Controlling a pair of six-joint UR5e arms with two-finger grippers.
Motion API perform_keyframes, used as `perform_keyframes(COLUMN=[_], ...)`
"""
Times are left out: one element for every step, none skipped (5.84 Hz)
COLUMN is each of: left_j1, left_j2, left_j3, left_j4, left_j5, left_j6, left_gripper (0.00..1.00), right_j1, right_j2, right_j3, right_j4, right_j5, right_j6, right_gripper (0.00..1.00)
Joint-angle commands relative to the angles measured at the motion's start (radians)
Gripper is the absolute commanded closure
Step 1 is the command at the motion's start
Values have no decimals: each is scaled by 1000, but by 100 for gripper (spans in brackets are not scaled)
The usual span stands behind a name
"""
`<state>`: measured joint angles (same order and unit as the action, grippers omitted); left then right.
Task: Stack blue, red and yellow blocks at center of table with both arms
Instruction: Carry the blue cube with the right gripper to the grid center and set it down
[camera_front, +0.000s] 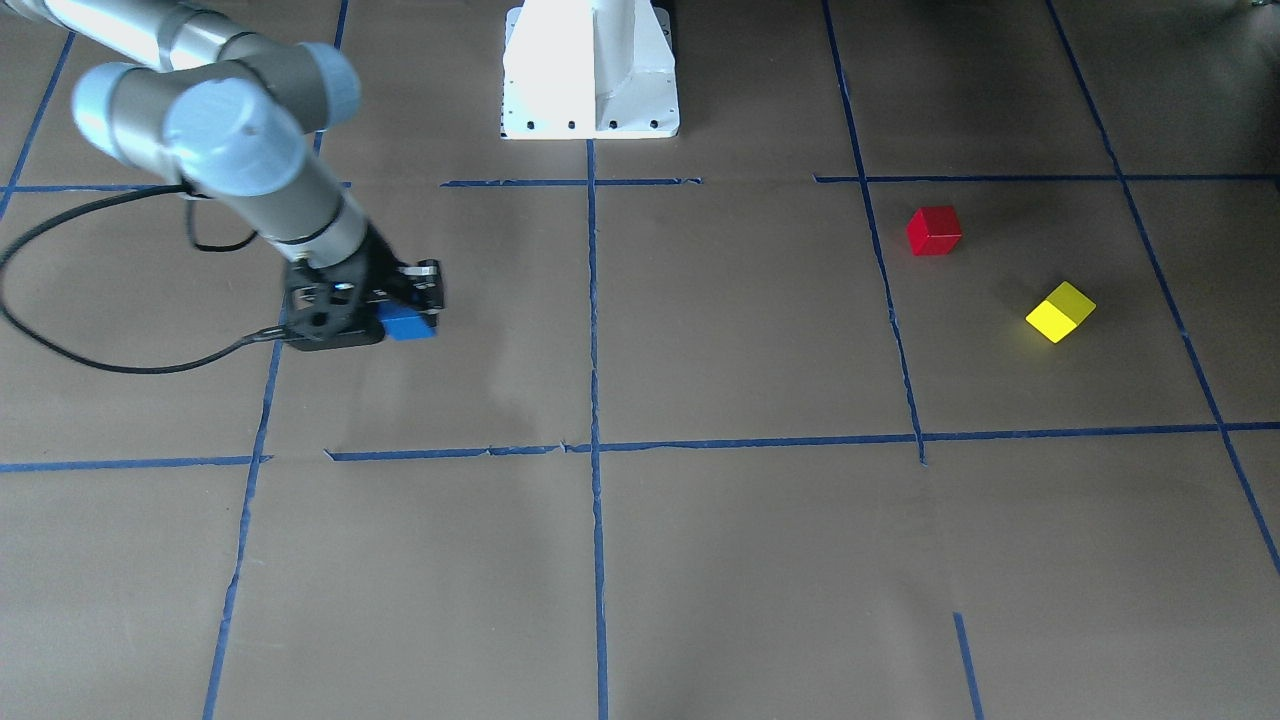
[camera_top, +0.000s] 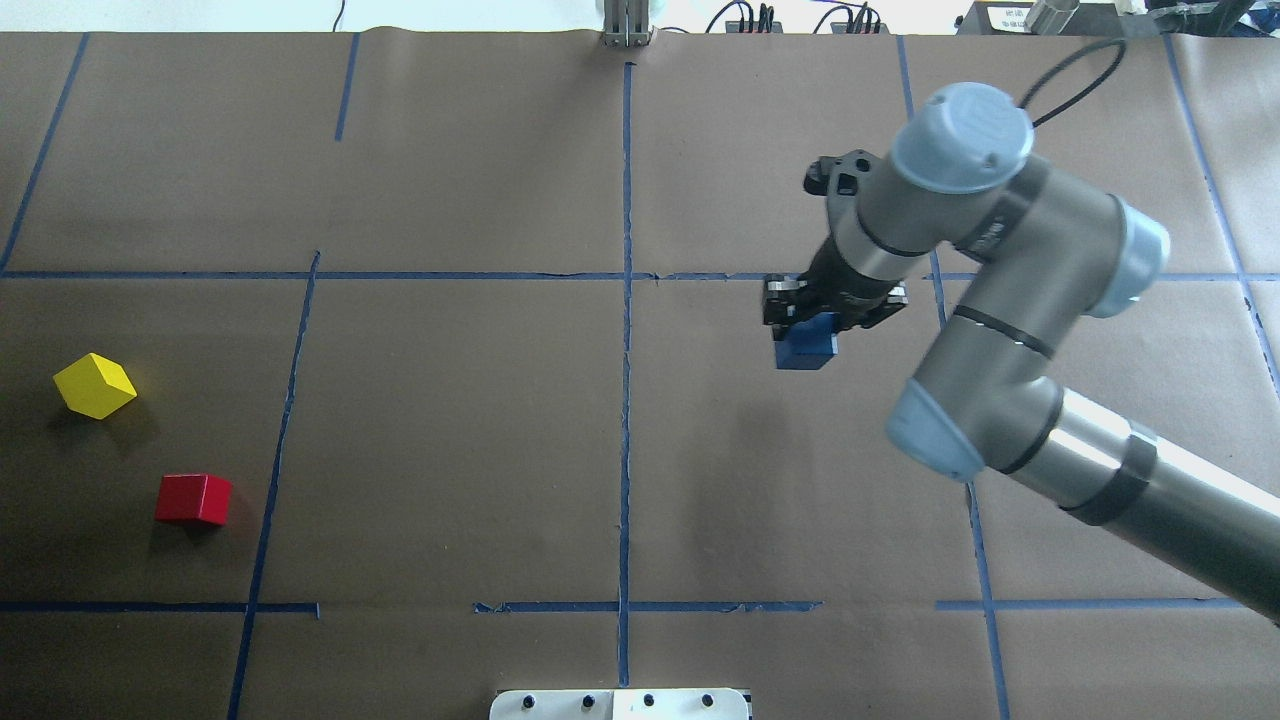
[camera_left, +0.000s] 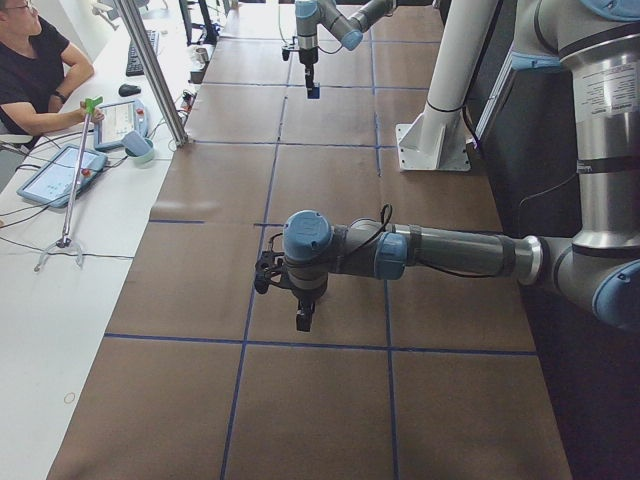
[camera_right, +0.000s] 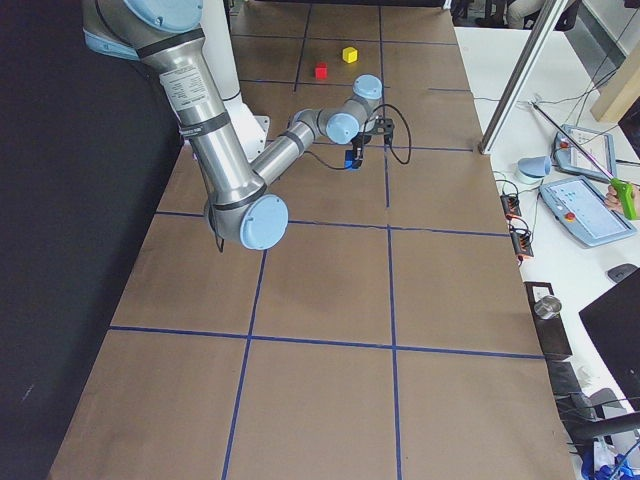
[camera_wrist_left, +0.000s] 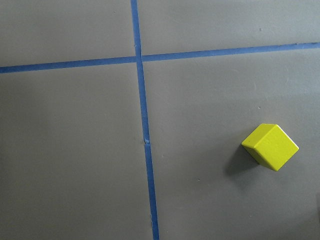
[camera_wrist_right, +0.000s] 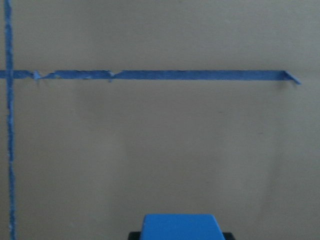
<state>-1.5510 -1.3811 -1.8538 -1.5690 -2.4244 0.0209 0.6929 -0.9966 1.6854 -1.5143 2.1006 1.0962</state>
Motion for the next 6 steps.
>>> perform_keyframes(left_j1=[0,0,2,0,0,0], left_j2=[-6,-3,4,4,4,4], left_j3=[-1,-2,1,1,-1,-1], left_j4=[-20,-58,-101,-108,-106,-106], left_j5=[2,2,4,4,4,2], left_j6=[2,-2,5,5,5,4], left_gripper=[0,0,0,0,0,0], right_j1=[-102,-119,-136,-145,-160,-164], right_j2=[233,255,283,308,302,308], right_j3=[-202,-249,-300,-343,-345,-346], right_j4=[-27,29,43,46,46,45], right_j5=[-137,-143,-157,-162,-165,-165], right_j6=[197,224,235,246,238,237], right_gripper=[100,100,99,98,95,94])
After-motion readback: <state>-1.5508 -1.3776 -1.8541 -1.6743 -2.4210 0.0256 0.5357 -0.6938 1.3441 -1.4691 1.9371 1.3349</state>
